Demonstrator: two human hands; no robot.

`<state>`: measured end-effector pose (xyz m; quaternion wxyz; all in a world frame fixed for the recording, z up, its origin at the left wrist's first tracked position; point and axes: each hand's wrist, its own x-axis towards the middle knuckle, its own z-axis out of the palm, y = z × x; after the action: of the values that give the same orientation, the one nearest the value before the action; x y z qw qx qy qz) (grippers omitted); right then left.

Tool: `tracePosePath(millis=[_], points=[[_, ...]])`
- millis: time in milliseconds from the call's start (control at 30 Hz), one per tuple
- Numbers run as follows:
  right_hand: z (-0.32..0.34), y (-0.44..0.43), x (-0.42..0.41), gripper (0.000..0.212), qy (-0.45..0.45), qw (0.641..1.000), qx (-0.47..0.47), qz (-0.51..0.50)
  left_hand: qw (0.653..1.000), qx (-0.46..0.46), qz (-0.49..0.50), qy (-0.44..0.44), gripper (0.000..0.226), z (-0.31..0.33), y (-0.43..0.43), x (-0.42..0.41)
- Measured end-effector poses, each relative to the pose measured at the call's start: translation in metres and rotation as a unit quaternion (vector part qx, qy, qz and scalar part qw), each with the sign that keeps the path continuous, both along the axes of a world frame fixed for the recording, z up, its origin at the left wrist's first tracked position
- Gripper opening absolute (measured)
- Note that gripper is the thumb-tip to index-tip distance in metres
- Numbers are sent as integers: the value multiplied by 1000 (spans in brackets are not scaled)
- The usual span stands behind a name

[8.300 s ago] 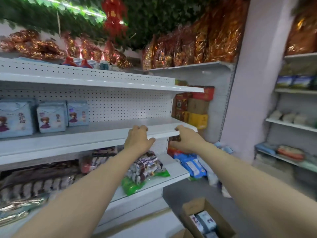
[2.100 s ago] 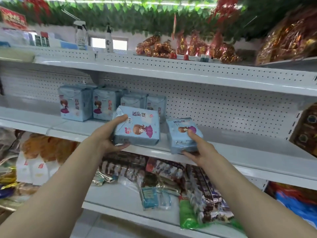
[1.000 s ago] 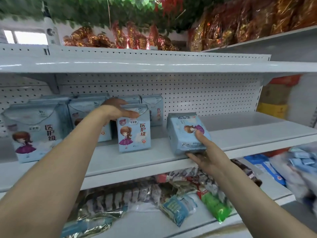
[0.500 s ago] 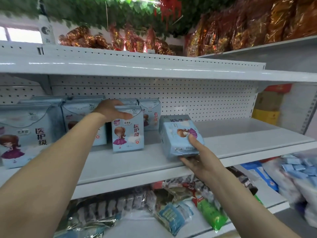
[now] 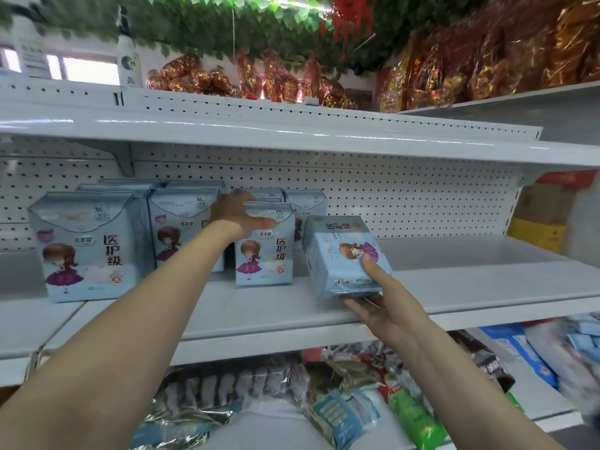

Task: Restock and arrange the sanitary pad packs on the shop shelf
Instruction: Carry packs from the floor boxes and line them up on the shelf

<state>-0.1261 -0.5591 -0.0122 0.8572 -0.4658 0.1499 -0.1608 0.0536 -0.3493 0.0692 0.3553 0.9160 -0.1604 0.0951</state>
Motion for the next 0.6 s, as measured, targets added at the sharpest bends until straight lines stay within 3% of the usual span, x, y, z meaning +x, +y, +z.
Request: tracePosePath(millis=[233,333,433,600], points=[[2,0,-18,25,-24,1000,12,6,997,-59,39,-27,103,-6,9,-11],[5,3,-24,27,-44,999,26,15,982,-148,58,-101,75,-1,11,-29],[9,10,-26,29,-52,998,30,29,975,-154,27,-159,61,1,7,-54],[9,26,-28,32,-66,996,29,44,991,-112,-41,-59,66,2,-3,-89]])
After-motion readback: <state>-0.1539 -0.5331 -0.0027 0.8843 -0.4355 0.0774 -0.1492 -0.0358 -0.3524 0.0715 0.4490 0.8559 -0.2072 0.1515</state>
